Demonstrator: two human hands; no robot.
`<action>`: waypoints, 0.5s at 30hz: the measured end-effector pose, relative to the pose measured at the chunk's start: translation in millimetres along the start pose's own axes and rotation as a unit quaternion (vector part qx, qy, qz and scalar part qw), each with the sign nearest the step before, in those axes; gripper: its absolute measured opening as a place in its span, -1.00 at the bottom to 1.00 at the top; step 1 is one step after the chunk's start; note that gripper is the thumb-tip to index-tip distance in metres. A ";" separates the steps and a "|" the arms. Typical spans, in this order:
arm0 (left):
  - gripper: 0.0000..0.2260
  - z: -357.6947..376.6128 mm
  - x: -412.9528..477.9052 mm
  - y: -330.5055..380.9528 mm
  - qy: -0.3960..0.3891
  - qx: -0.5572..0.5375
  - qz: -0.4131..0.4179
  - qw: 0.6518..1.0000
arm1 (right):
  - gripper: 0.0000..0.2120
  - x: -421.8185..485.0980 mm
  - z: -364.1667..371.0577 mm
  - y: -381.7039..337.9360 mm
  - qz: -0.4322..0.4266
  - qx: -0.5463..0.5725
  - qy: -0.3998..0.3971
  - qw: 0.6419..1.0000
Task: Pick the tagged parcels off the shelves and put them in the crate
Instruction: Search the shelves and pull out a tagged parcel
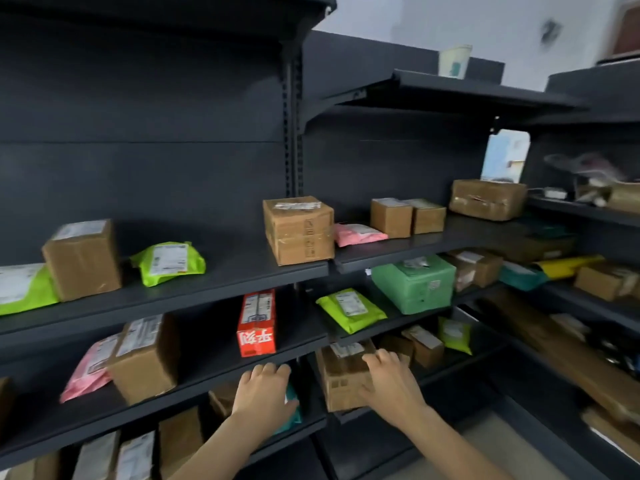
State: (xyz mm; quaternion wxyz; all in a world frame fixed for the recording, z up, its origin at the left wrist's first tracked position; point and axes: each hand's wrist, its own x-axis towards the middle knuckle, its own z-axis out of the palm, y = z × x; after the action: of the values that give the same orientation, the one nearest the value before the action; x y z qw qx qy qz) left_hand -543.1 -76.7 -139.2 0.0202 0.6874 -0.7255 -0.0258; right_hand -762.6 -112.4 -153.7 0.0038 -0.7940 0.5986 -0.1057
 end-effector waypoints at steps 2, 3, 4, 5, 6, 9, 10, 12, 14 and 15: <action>-0.52 0.0 21.4 14.0 -0.005 0.001 0.023 1.000 | -0.48 6.3 -2.9 18.3 0.015 -0.006 0.001 1.000; -0.52 0.5 32.5 20.7 -0.007 0.002 0.035 0.999 | -0.48 10.0 -4.5 27.3 0.023 -0.009 0.000 1.000; -0.52 1.0 43.8 27.2 -0.010 0.003 0.047 0.999 | -0.50 14.2 -5.9 36.1 0.031 -0.012 -0.002 0.999; -0.52 1.1 54.9 33.4 -0.012 0.003 0.058 0.998 | -0.52 18.9 -6.8 44.5 0.039 -0.016 -0.004 0.999; -0.52 0.6 66.4 39.3 -0.015 0.002 0.069 0.998 | -0.54 24.5 -7.6 53.0 0.047 -0.021 -0.008 0.999; -0.51 -2.3 103.5 56.3 -0.020 -0.003 0.099 0.995 | -0.57 45.2 -11.6 78.0 0.068 -0.033 -0.017 0.997; -0.52 -3.7 115.7 61.3 -0.018 -0.005 0.108 0.994 | -0.56 52.6 -12.9 85.8 0.076 -0.033 -0.017 0.996; -0.55 -5.2 139.5 71.2 -0.013 -0.004 0.127 0.992 | -0.53 65.8 -16.2 100.7 0.096 -0.029 -0.019 0.995; -0.56 -6.2 158.7 81.6 -0.012 -0.003 0.141 0.990 | -0.52 74.1 -20.2 112.0 0.114 -0.030 -0.023 0.993; -0.56 -5.9 170.7 88.7 -0.013 -0.005 0.149 0.989 | -0.51 78.9 -21.4 119.8 0.123 -0.029 -0.023 0.992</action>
State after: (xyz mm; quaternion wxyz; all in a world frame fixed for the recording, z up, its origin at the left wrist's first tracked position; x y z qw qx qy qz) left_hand -640.4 -242.4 -128.5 0.0184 0.5712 -0.8198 -0.0352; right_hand -859.5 -218.9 -135.8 0.0073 -0.7160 0.6946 -0.0689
